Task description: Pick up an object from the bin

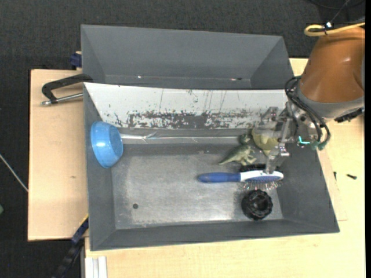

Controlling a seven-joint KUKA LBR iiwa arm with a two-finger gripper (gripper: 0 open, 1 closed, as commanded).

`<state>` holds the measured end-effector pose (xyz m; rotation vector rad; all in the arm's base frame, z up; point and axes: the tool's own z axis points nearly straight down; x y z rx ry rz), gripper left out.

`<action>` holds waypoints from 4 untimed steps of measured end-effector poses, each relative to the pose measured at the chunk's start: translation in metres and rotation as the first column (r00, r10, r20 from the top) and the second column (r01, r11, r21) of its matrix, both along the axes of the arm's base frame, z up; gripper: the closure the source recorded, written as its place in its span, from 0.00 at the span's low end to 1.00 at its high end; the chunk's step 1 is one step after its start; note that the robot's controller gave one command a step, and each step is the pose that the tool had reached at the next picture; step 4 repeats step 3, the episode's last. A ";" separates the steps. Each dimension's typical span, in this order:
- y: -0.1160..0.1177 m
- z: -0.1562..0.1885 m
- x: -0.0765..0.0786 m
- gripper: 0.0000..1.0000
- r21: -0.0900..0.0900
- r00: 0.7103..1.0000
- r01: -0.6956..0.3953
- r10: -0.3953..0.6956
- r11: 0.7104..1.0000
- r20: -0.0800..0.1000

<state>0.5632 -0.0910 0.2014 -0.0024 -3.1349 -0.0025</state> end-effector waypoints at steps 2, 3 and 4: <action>-0.032 -0.119 0.004 1.00 -0.001 0.997 0.077 -0.077 0.997 0.011; -0.052 0.037 0.016 1.00 -0.004 0.998 0.064 -0.064 0.998 0.021; -0.052 0.037 0.016 1.00 -0.004 0.998 0.064 -0.064 0.998 0.021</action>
Offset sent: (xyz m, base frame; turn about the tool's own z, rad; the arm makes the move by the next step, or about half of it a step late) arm 0.0030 -0.0352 -0.1314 0.0780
